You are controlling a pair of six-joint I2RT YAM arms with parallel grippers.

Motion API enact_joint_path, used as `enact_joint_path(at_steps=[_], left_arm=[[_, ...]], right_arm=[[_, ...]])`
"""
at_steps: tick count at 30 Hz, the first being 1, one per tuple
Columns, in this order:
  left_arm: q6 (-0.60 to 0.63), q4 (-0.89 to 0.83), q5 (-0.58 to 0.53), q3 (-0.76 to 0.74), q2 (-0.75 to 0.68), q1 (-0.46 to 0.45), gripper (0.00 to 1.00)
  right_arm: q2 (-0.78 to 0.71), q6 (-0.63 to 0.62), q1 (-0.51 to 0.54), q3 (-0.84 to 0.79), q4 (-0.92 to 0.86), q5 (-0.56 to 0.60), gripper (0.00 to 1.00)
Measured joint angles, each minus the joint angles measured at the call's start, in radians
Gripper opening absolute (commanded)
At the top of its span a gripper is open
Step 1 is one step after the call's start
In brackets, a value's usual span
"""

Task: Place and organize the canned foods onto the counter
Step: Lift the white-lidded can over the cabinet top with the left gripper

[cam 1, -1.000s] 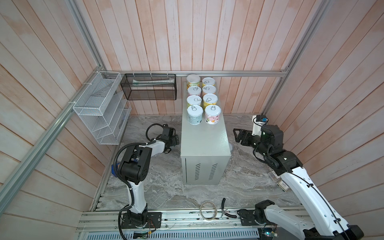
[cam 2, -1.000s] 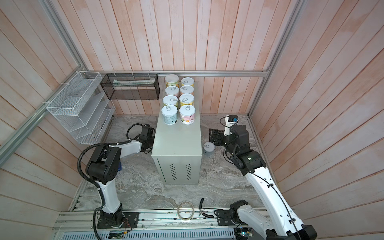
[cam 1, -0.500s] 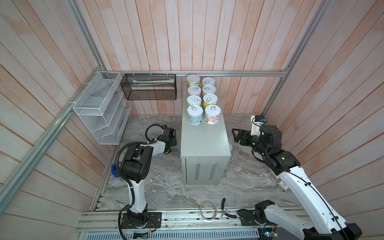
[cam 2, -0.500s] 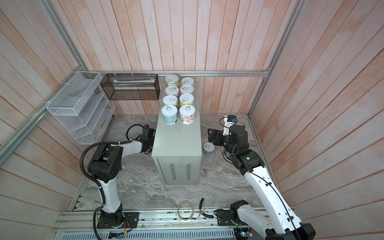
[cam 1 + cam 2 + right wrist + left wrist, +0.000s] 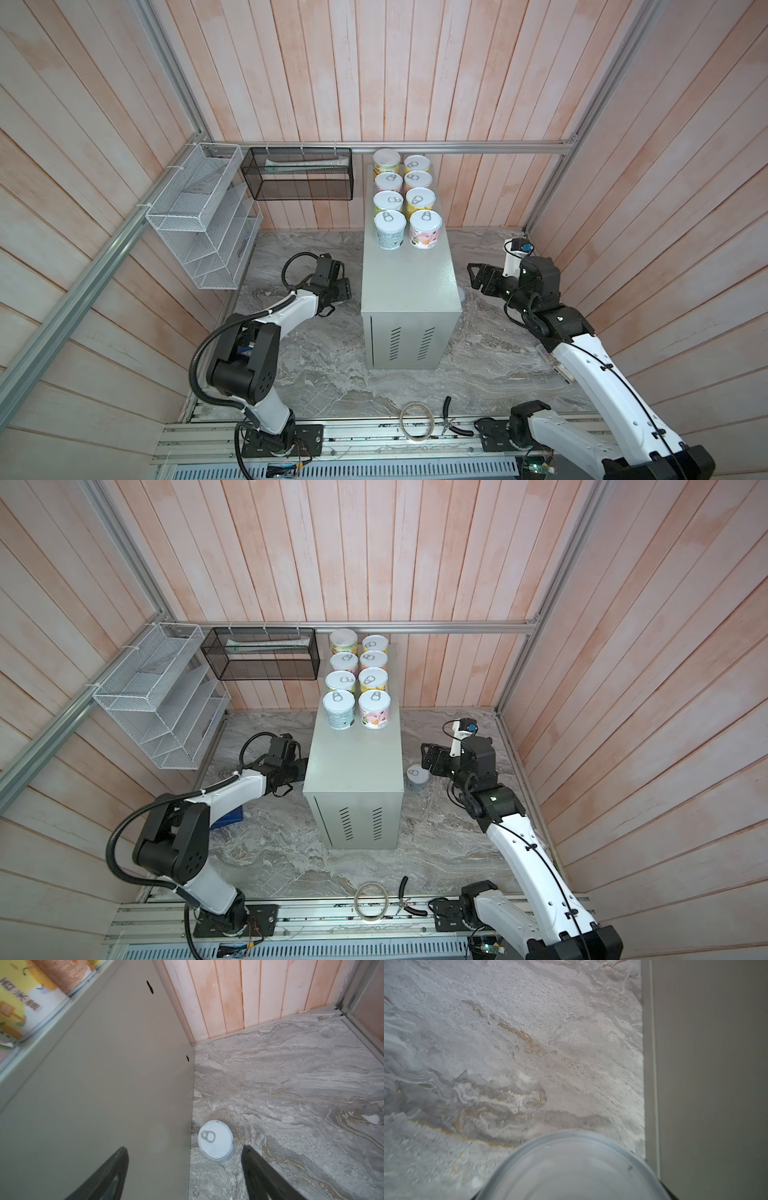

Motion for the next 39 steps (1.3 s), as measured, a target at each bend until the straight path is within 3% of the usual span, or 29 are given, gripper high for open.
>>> enact_joint_path(at_steps=[8, 13, 20, 26, 30, 36, 39], left_arm=[[-0.003, -0.254, 0.042, -0.051, -0.385, -0.05, 0.0], [0.018, -0.483, 0.032, 0.029, -0.502, -0.048, 0.0], [0.071, -0.749, 0.004, 0.351, -0.524, -0.048, 0.0], [0.145, -0.852, -0.026, 0.627, -0.496, -0.049, 0.0], [0.166, -0.867, -0.021, 0.732, -0.454, -0.068, 0.0], [0.173, -0.868, -0.031, 0.825, -0.38, -0.166, 0.0], [0.173, -0.868, -0.072, 0.872, -0.328, -0.256, 0.0]], right_arm=[[-0.001, 0.0, -0.018, -0.059, 0.023, -0.038, 0.85], [0.002, 0.0, -0.019, -0.085, 0.033, -0.051, 0.85], [0.005, -0.002, -0.021, -0.086, 0.044, -0.051, 0.84], [0.005, -0.016, -0.022, -0.086, 0.046, -0.053, 0.84], [0.005, -0.023, -0.023, -0.086, 0.046, -0.052, 0.84], [0.005, -0.023, -0.023, -0.086, 0.046, -0.052, 0.84], [0.005, -0.027, -0.023, -0.086, 0.046, -0.051, 0.84]])
